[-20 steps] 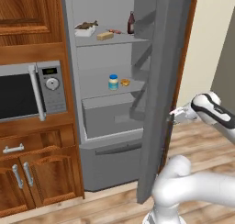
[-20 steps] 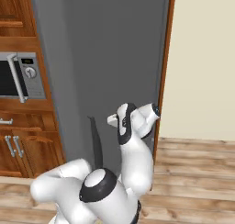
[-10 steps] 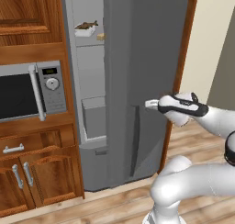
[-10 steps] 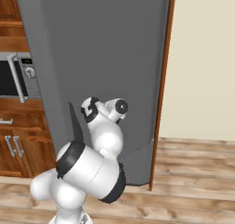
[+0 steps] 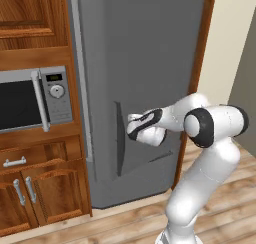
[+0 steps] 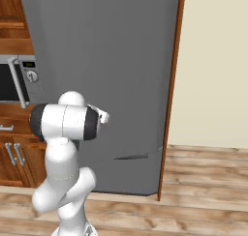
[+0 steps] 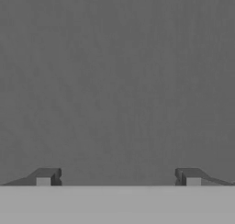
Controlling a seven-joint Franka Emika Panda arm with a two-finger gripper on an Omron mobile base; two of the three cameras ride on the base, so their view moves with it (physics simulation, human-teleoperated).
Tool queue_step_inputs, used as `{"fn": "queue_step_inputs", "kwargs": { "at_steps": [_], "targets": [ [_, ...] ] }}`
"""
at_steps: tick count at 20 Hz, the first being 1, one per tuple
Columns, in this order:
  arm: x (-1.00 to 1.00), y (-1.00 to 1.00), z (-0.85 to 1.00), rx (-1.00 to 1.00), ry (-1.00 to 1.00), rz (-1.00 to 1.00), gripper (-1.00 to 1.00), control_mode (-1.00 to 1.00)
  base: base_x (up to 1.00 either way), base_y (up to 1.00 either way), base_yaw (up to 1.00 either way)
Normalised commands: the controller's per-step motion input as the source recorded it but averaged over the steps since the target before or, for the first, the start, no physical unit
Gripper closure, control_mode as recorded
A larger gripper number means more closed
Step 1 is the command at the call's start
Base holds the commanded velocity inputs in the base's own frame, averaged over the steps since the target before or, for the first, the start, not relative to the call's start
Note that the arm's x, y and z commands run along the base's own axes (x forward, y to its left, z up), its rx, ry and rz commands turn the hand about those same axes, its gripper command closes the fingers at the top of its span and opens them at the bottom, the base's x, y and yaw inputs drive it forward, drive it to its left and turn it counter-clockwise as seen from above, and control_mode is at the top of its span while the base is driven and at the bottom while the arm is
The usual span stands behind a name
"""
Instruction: Place the tupperware on the top shelf of the fridge. Make space for the tupperware among the existing items by rearranging them on the shelves if needed. Close the fridge door when finished.
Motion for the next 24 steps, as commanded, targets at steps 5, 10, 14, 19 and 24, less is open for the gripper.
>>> {"fn": "queue_step_inputs", "kwargs": {
  "at_steps": [5, 10, 14, 19, 24],
  "targets": [
    [0.78, 0.43, 0.04, -0.13, 0.08, -0.31, -1.00, -1.00, 0.00, 0.00, 0.00],
    [0.95, 0.39, 0.33, -0.06, 0.01, -0.31, -1.00, -1.00, 0.00, 0.00, 0.00],
    [1.00, 0.43, 0.84, 0.00, 0.00, -0.26, -1.00, -1.00, 0.00, 0.00, 0.00],
    [1.00, 0.47, 0.35, 0.00, 0.06, -0.24, -1.00, -1.00, 0.00, 0.00, 0.00],
    [1.00, 0.33, 0.00, 0.00, 0.19, -0.22, -1.00, -1.00, 0.00, 0.00, 0.00]
  ]
}}
